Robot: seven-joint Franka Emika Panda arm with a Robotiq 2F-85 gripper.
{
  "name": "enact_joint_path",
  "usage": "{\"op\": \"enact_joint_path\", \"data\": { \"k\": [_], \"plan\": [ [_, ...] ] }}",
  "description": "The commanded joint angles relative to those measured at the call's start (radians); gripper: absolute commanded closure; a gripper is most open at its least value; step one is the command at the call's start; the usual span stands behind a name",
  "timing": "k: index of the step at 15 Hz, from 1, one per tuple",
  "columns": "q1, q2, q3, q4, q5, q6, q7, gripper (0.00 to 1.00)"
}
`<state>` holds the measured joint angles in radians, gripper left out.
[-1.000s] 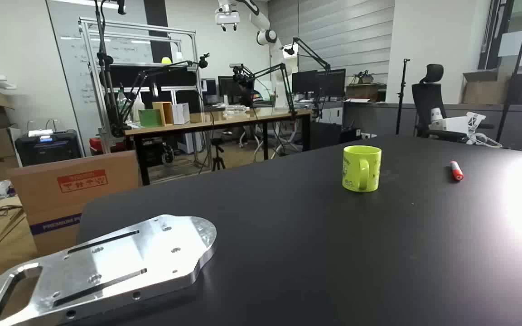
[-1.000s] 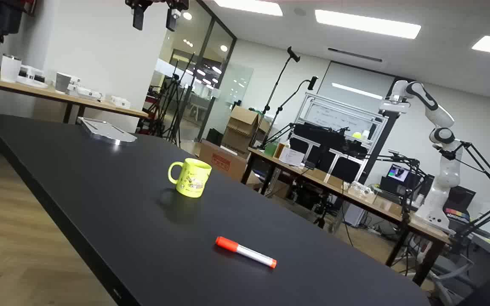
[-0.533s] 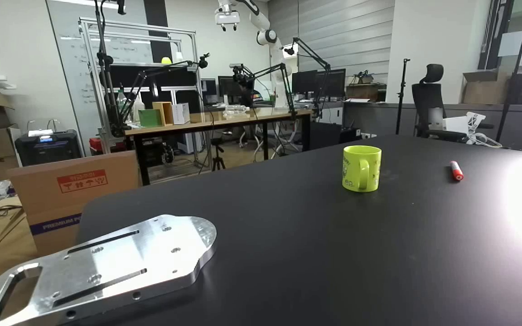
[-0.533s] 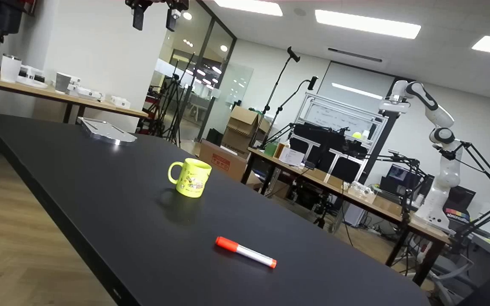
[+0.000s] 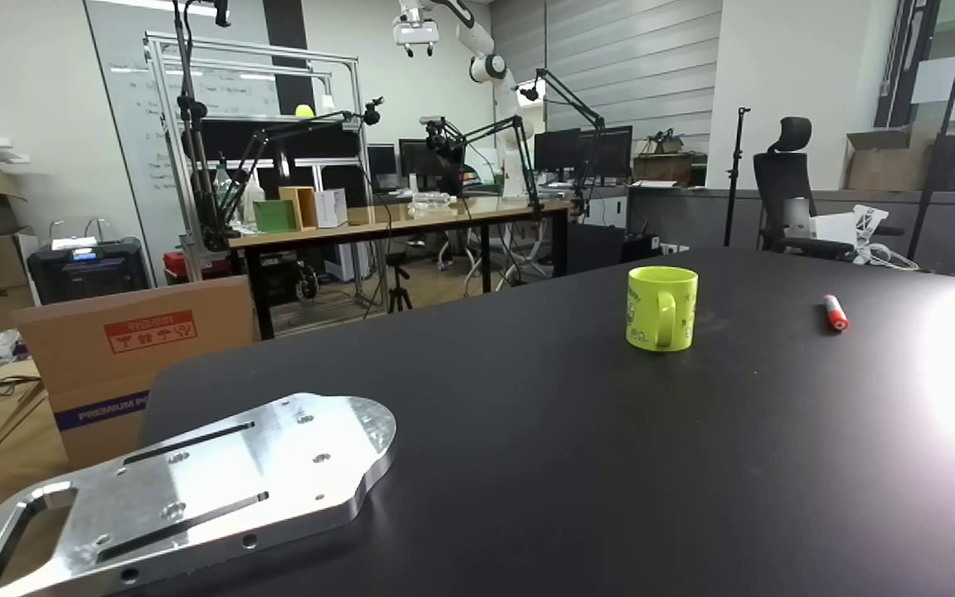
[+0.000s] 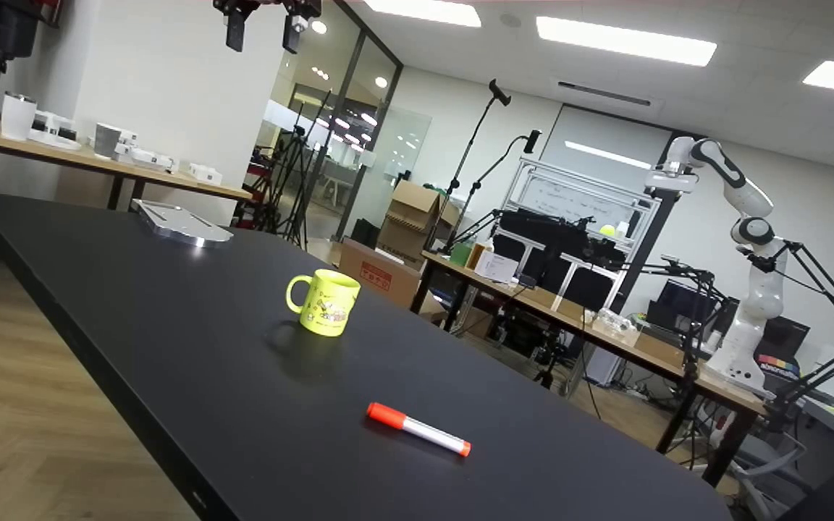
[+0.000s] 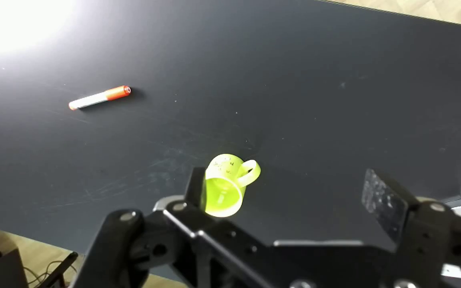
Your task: Pick up the red marker from the table and place it inside the yellow mug
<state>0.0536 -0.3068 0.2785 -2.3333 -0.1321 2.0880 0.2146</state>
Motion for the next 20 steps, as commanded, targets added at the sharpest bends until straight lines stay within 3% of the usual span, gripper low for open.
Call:
{"op": "enact_joint_path", "data": {
  "k": [1,7,14,20],
  "plan": [
    [0.028,0.003,-0.026,0.002,-0.009,-0.003,0.007,0.00],
    [0.014,0.007,-0.037,-0.002,-0.016,0.018,0.024,0.00],
    [-0.106,0.153,-0.177,0.001,-0.019,0.214,0.140,0.00],
    [-0.136,0.324,-0.259,0.023,-0.012,0.352,0.330,0.00]
  ]
}}
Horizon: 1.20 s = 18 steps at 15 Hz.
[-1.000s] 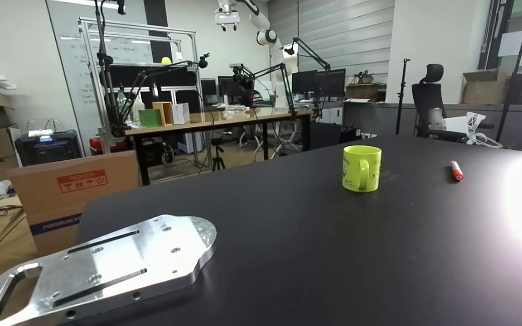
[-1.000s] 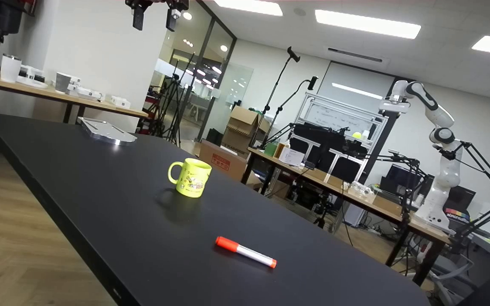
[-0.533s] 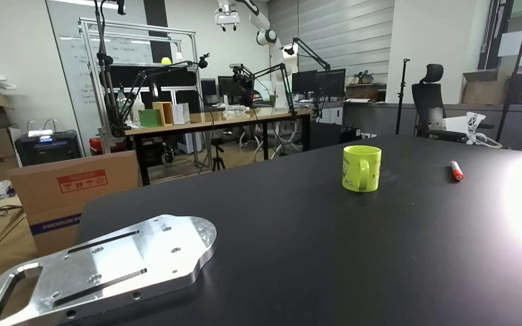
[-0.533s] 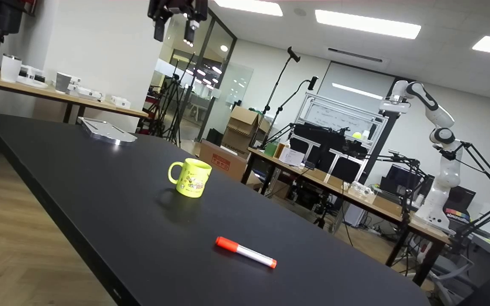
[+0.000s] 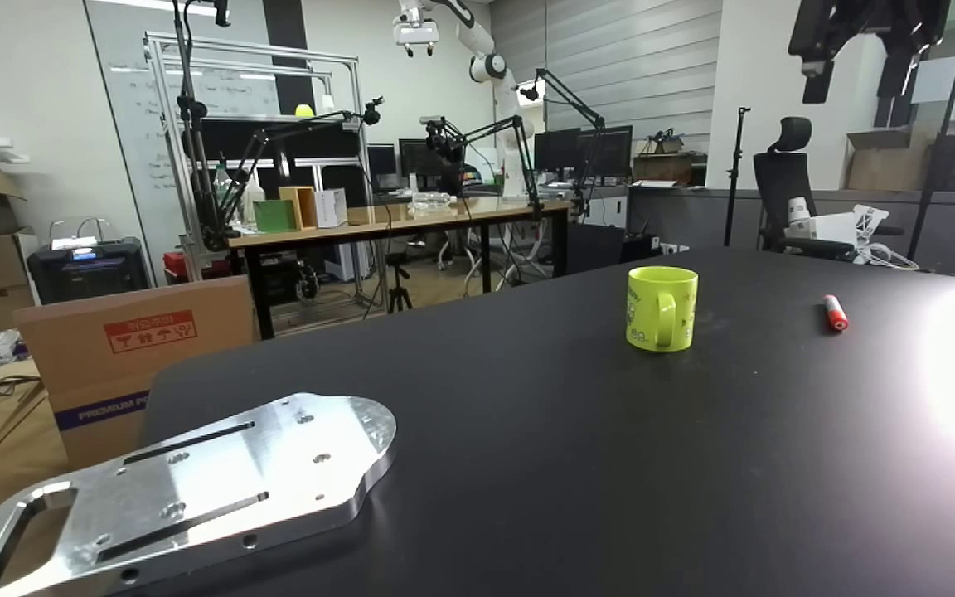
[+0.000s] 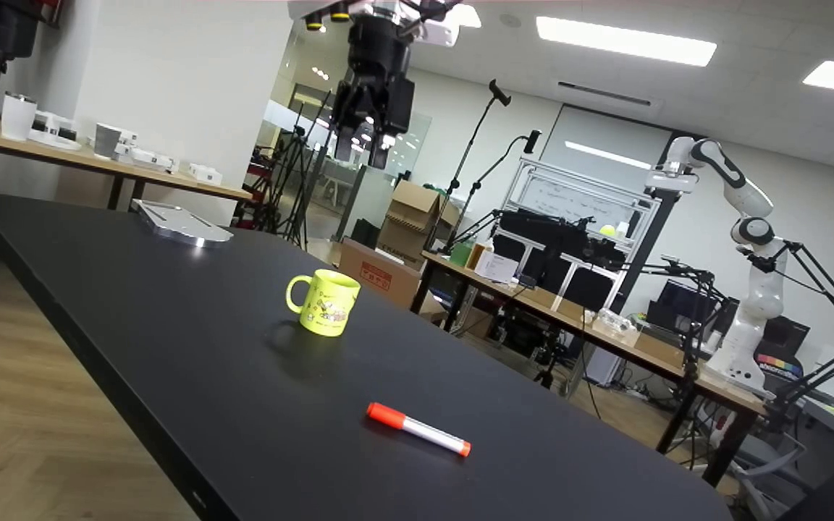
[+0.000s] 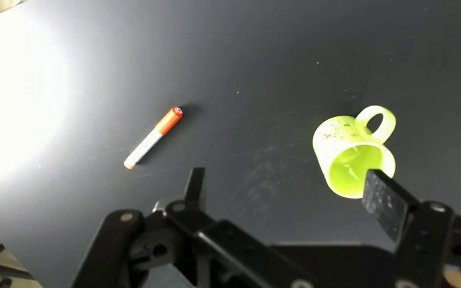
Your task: Pick up the red marker from the table and place it inside the yellow mug
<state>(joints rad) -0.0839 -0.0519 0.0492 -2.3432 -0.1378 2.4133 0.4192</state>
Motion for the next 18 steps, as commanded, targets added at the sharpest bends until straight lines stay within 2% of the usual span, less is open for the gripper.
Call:
{"op": "enact_joint_path", "data": {
  "k": [1,4,9,10,13,18],
  "plan": [
    [0.003,0.087,-0.044,0.032,-0.002,0.037,0.159,0.00],
    [0.002,0.135,-0.092,0.024,0.018,0.062,0.240,0.00],
    [-0.027,0.182,-0.184,0.017,0.117,0.078,0.273,0.00],
    [-0.006,0.169,-0.174,0.006,0.093,0.075,0.224,0.00],
    [-0.023,0.181,-0.199,0.006,0.114,0.081,0.225,0.00],
    [-0.020,0.181,-0.197,0.006,0.119,0.081,0.232,0.00]
  ]
}}
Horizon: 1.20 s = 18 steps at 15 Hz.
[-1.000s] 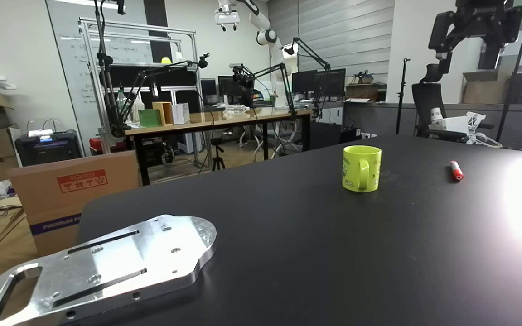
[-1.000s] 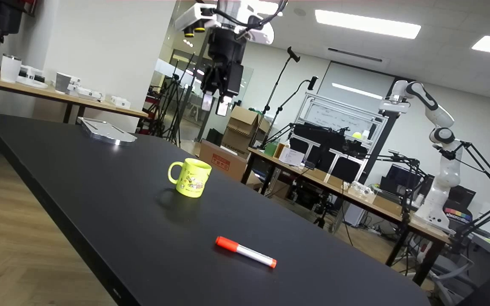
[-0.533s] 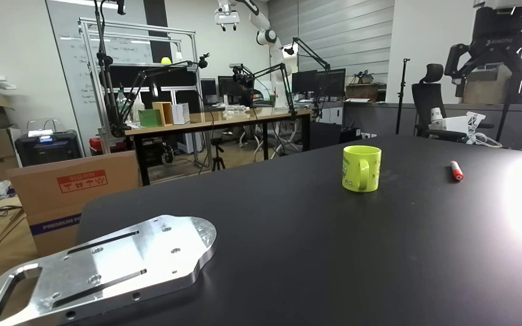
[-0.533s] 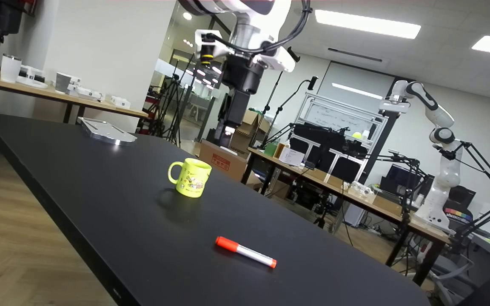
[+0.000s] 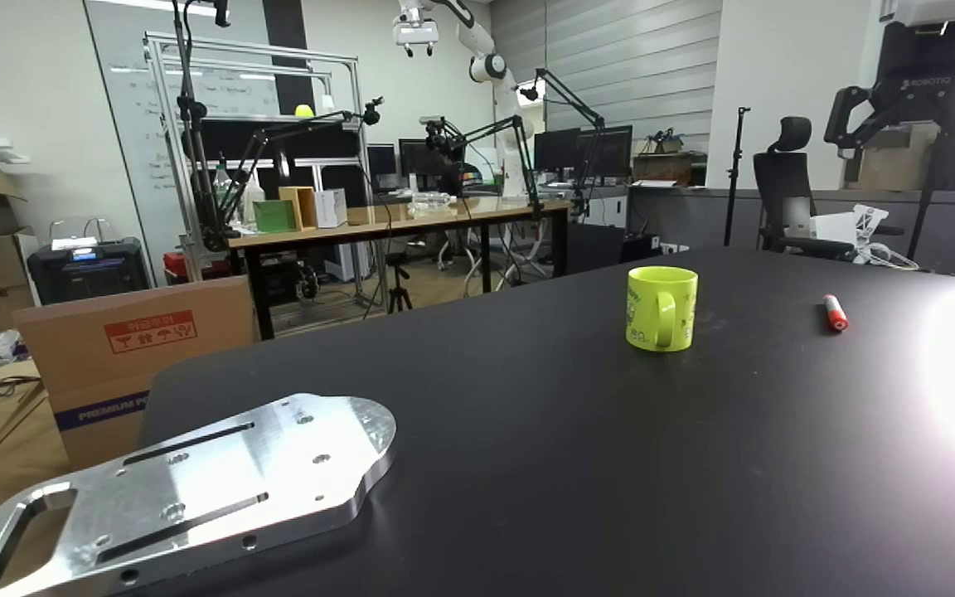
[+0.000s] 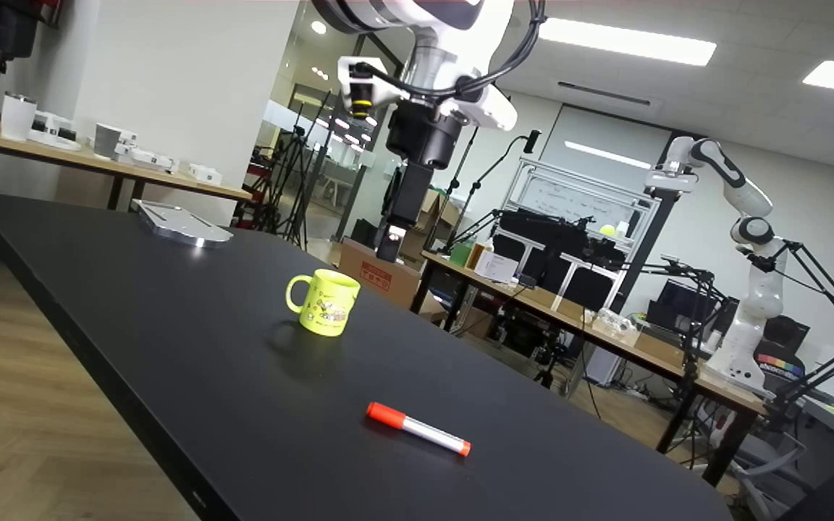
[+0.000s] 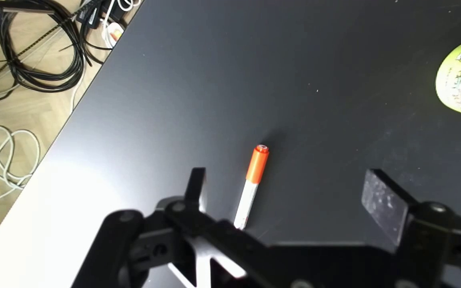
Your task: Pick up the red marker from the table and place it inside the yellow mug
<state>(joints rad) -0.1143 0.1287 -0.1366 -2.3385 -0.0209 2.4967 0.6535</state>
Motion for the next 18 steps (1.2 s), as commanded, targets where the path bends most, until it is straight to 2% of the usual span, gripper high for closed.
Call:
{"op": "enact_joint_path", "data": {
  "k": [1,6,13,18],
  "plan": [
    [0.011,0.000,-0.011,0.001,0.003,-0.002,-0.002,0.00],
    [0.003,0.026,-0.015,0.038,0.032,0.019,-0.009,0.00],
    [-0.018,0.171,-0.040,0.212,0.140,0.034,-0.042,0.00],
    [-0.006,0.288,-0.059,0.273,0.178,0.094,-0.005,0.00]
  ]
}}
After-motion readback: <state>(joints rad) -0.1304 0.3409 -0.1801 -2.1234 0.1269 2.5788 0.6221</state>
